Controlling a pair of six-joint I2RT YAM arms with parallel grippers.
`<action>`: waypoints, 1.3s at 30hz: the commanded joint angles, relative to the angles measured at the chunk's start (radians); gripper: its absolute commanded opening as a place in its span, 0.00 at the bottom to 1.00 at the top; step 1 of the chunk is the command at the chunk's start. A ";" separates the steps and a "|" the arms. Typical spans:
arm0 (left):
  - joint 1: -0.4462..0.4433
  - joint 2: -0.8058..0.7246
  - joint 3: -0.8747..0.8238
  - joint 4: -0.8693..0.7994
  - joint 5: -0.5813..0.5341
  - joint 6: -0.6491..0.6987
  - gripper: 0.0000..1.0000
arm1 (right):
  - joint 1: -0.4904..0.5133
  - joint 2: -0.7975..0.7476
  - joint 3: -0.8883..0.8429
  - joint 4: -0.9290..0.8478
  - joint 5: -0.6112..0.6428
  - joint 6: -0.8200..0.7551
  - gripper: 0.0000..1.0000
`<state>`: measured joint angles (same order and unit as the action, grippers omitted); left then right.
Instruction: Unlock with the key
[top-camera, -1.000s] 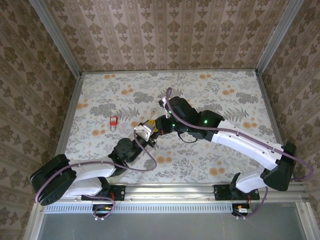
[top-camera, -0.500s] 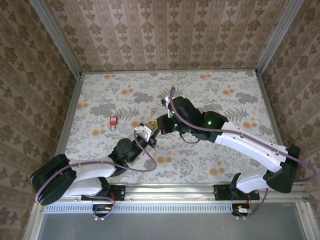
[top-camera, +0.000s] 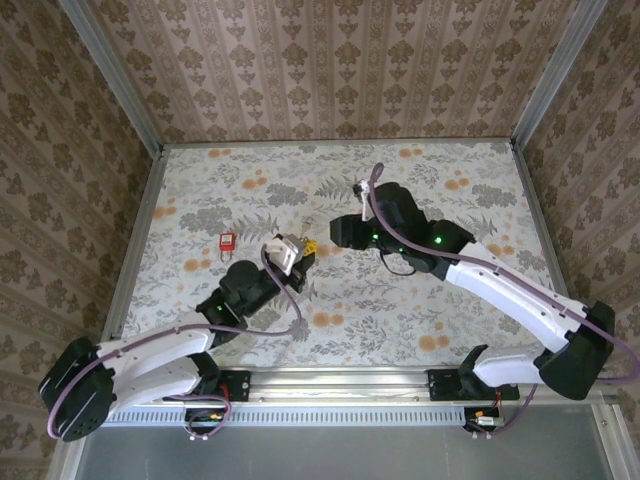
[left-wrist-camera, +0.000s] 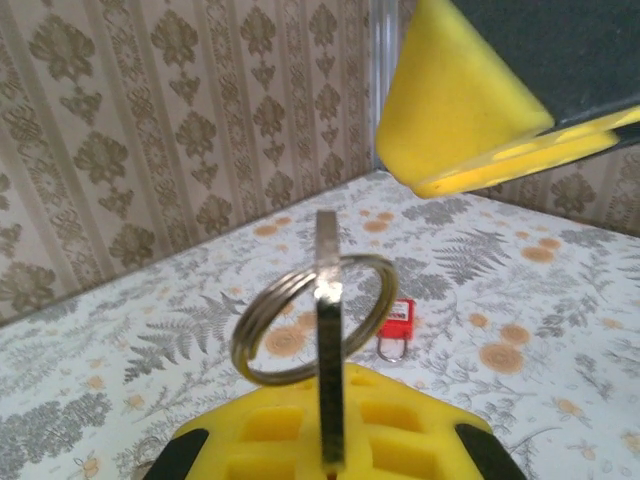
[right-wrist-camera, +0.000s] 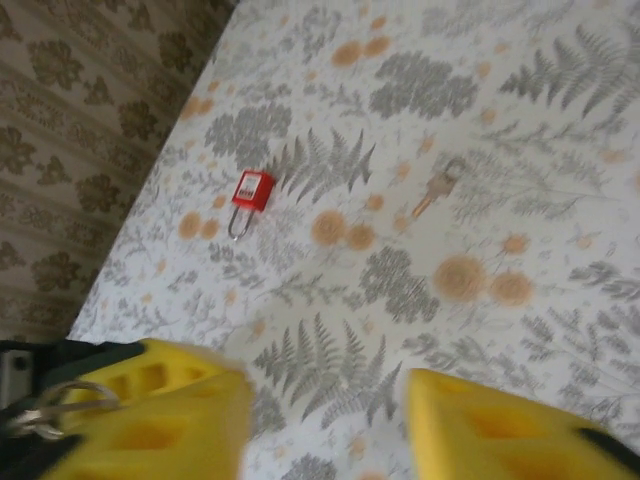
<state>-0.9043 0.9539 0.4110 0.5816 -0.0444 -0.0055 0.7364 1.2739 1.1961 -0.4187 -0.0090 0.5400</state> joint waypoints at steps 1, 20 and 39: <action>0.046 -0.038 0.095 -0.344 0.194 -0.037 0.00 | -0.047 -0.067 -0.116 0.165 -0.056 -0.152 0.65; 0.137 0.132 0.319 -0.642 0.681 -0.099 0.00 | -0.155 -0.104 -0.357 0.576 -0.774 -0.288 0.59; 0.148 0.190 0.327 -0.540 0.843 -0.163 0.00 | -0.138 -0.037 -0.329 0.593 -0.817 -0.289 0.45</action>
<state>-0.7639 1.1290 0.7105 0.0071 0.7425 -0.1471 0.5922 1.2335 0.8356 0.1329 -0.7879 0.2626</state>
